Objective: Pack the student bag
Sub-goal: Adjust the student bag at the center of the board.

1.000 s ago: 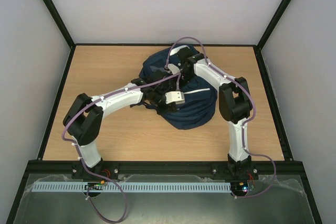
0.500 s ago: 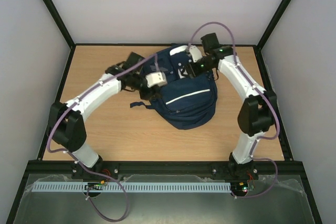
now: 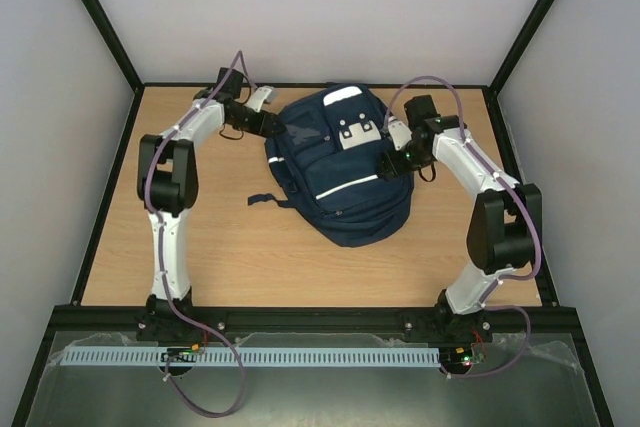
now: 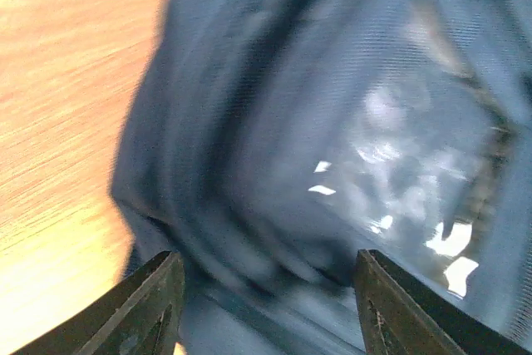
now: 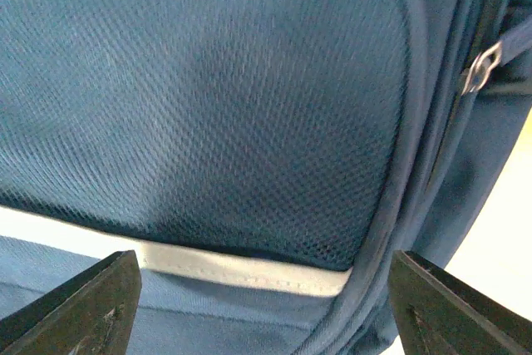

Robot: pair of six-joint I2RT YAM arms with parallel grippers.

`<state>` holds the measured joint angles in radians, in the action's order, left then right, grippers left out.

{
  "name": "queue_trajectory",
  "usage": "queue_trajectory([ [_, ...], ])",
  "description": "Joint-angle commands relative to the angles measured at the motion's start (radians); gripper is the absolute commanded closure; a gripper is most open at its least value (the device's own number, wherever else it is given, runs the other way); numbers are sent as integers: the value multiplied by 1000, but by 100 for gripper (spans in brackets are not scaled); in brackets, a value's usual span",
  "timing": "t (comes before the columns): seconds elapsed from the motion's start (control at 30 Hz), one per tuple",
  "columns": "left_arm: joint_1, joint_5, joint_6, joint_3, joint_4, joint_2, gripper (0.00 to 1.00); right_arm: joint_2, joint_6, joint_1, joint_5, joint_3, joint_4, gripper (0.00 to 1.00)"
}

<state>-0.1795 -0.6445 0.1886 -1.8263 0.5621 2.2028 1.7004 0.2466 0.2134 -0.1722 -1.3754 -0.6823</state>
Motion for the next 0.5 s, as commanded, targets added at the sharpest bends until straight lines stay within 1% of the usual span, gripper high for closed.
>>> queue_trajectory([
  [0.0, 19, 47, -105, -114, -30, 118, 40, -30, 42, 2, 46, 67, -40, 18],
  [0.07, 30, 44, -85, -119, -27, 156, 40, -10, 55, 1, 50, 84, -37, 18],
  [0.13, 38, 12, -65, -103, -7, 171, 40, 24, 69, 2, 46, 79, -36, 18],
  [0.23, 44, -69, -40, -45, 30, 161, 45, 90, 78, 2, 47, 38, -25, 20],
  [0.33, 45, -151, -25, 49, 50, 103, 52, 169, 82, 2, 50, -46, -19, 22],
  [0.47, 43, -212, -12, 276, -3, -66, 62, 292, 79, 3, 42, -192, -21, 25],
])
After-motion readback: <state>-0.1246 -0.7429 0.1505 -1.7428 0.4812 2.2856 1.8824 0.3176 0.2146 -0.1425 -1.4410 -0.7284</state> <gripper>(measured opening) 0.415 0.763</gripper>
